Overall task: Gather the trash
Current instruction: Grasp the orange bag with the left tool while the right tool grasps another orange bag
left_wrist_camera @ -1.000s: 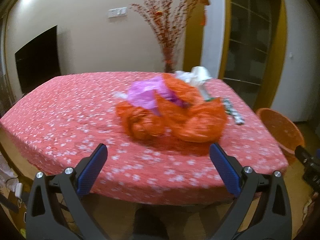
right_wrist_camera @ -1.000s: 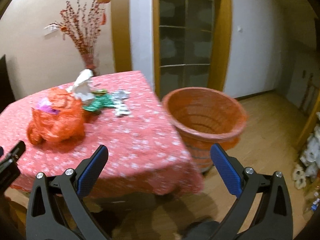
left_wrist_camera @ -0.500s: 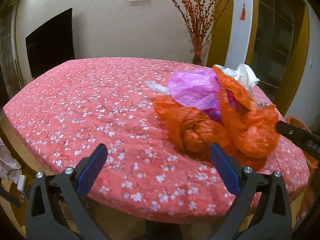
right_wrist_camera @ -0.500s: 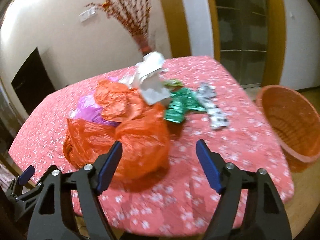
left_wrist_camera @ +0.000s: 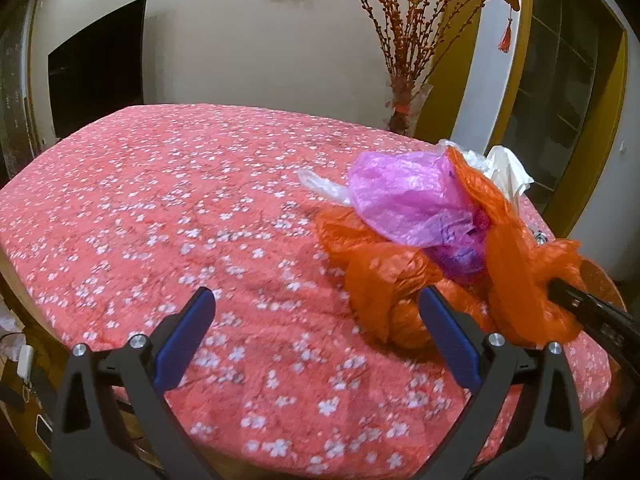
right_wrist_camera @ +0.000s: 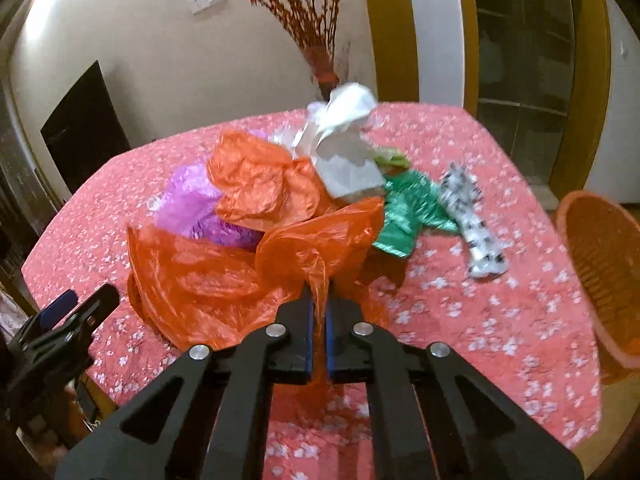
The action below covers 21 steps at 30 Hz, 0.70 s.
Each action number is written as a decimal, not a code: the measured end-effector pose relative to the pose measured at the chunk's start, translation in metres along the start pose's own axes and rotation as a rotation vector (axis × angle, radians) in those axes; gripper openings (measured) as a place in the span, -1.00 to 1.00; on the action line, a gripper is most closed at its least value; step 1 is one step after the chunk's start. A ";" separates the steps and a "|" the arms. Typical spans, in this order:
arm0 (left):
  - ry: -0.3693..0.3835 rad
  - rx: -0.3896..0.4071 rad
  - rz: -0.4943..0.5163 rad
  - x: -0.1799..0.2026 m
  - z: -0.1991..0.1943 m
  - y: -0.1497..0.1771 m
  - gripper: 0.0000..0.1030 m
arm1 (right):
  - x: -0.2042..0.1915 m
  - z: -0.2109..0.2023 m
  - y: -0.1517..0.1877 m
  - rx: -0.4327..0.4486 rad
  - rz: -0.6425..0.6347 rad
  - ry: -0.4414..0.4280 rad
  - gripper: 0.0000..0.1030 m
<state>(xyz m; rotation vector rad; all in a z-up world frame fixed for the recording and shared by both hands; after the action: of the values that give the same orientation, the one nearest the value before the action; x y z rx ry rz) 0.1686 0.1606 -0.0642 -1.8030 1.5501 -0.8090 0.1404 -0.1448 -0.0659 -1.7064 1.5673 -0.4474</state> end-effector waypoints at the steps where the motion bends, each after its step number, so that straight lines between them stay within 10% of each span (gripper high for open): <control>1: 0.008 0.002 -0.001 0.001 0.000 -0.001 0.92 | 0.002 -0.006 0.000 0.006 -0.001 0.000 -0.93; 13: 0.047 -0.063 0.045 0.035 0.028 -0.009 0.84 | 0.063 -0.051 -0.017 0.141 0.018 0.170 -0.93; 21: 0.173 -0.152 -0.039 0.039 0.050 -0.002 0.08 | 0.077 -0.047 -0.008 0.124 0.041 0.193 -0.93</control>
<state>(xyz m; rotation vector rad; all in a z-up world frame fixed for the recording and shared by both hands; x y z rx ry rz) 0.2141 0.1251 -0.0914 -1.9196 1.7325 -0.9079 0.1264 -0.2324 -0.0477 -1.5721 1.6704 -0.6917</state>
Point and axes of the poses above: each gripper's, at about its wrist camera, not at the fingertips, and z roughly the way its jaws point, x to its right, y to its underside, the point moved 5 cm from there along z, roughly the way its jaws point, and after that the axes turned 6 degrees about z, right-handed, at the moved point
